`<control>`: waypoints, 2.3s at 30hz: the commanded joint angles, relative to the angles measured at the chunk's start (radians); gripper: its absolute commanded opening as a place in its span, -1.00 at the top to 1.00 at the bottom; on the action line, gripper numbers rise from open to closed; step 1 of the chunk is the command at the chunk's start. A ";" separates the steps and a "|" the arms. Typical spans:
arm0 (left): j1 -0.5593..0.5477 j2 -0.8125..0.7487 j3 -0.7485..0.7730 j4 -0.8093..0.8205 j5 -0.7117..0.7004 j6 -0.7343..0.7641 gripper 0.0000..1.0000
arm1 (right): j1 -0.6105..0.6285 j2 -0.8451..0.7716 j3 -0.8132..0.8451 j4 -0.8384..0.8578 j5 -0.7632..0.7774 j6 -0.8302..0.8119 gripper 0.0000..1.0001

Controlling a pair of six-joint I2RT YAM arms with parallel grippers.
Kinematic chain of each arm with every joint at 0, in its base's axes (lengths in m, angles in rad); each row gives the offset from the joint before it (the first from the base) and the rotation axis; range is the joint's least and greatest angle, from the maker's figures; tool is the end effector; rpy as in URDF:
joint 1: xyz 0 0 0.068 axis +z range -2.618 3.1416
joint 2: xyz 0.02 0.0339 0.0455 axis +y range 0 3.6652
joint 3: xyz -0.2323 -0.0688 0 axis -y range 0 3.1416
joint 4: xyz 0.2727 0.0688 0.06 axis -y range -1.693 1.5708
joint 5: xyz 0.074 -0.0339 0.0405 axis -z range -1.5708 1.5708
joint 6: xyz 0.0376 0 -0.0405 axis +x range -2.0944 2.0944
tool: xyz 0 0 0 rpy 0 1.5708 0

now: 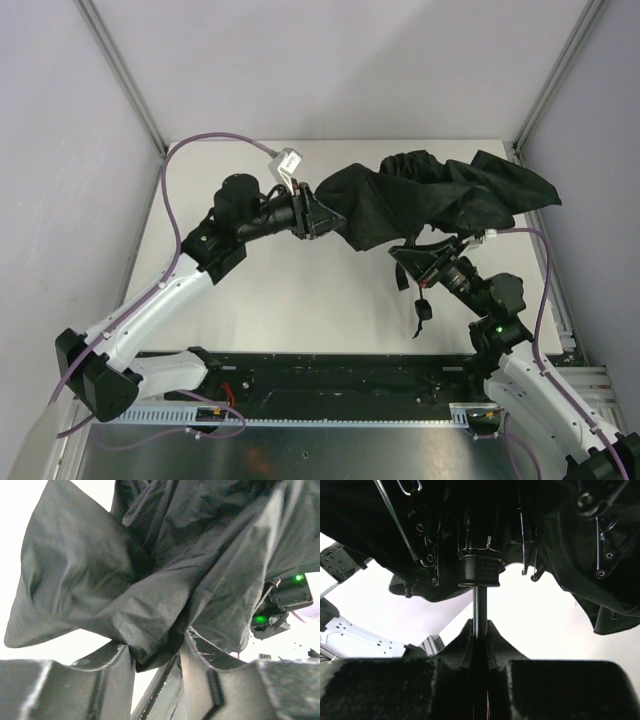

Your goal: Put away the umbrella

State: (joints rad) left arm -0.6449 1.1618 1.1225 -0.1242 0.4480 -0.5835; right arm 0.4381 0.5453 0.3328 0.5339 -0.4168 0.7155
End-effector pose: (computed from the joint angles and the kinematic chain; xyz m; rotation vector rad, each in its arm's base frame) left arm 0.2371 -0.1987 0.3583 0.4177 1.8532 -1.2594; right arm 0.1778 0.1001 0.2694 -0.2020 1.3680 1.2388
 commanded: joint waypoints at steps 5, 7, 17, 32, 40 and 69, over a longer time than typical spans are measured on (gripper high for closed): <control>0.039 -0.155 0.002 -0.027 0.030 0.147 0.97 | -0.013 -0.097 0.067 -0.123 0.099 -0.173 1.00; 0.107 -0.177 -0.010 -0.092 0.121 0.161 0.99 | -0.015 -0.128 0.074 -0.152 0.134 -0.186 1.00; 0.211 -0.167 -0.033 -0.123 0.394 0.140 0.14 | 0.090 -0.100 0.082 -0.141 0.194 -0.264 1.00; 0.146 -0.164 0.377 -0.259 0.173 0.229 -0.39 | 0.114 -0.036 0.159 -0.293 0.284 -0.476 1.00; -0.226 -0.001 0.524 -0.304 -0.282 0.412 -0.53 | 0.115 -0.029 0.162 -0.299 0.285 -0.462 1.00; -0.412 -0.272 -0.093 0.587 -0.423 0.560 1.00 | 0.079 -0.014 0.141 -0.235 0.265 -0.080 1.00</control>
State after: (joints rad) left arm -1.0473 0.9459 1.1286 0.0837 -0.0605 -0.0025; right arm 0.5297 0.5285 0.4271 0.1555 -0.1661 0.4606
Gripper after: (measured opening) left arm 0.010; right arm 0.095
